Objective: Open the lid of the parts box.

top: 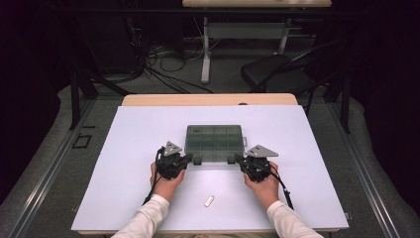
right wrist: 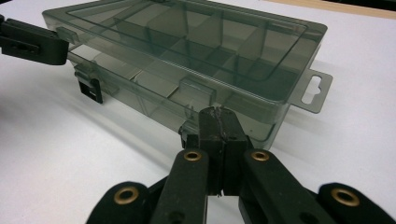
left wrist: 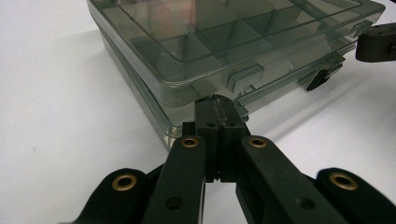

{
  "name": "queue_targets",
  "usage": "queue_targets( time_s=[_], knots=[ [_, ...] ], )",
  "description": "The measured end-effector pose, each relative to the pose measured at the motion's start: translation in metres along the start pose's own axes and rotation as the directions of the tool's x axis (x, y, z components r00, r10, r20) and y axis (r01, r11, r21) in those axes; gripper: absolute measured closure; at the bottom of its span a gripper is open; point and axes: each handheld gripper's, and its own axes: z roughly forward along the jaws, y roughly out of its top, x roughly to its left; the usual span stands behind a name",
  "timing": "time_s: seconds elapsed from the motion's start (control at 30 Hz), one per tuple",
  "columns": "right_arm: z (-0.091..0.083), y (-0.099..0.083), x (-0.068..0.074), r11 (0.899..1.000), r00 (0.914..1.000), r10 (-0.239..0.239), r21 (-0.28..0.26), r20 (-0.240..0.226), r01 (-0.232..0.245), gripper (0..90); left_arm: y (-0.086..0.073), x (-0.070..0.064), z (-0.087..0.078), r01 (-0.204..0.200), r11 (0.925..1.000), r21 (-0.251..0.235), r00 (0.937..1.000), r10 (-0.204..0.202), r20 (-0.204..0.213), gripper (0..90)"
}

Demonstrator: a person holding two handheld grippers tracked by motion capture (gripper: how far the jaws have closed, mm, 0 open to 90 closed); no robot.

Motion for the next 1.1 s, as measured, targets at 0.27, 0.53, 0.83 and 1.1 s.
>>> queue_targets(
  time_s=[0.27,0.53,0.83,1.1],
  knots=[
    [-0.001,0.001,-0.004,1.0,0.9997,0.018,0.008,0.019,-0.018,90.0,0.002,0.001,-0.002,0.007,1.0,-0.005,0.9999,-0.007,-0.008,90.0],
    [-0.002,0.017,-0.006,1.0,0.9993,0.018,-0.006,0.032,-0.018,90.0,0.014,0.004,-0.004,0.025,0.9997,-0.005,0.9993,-0.025,-0.028,90.0],
    [0.002,0.041,-0.014,0.997,0.9972,0.067,-0.036,0.034,-0.066,90.0,0.044,0.008,-0.007,0.033,0.9986,-0.042,0.9971,-0.036,-0.067,90.0],
    [0.007,0.071,-0.024,0.994,0.9944,0.085,-0.076,0.063,-0.08,90.0,0.071,0.016,-0.009,0.057,0.9937,-0.097,0.9959,-0.063,-0.064,90.0]
  ],
)
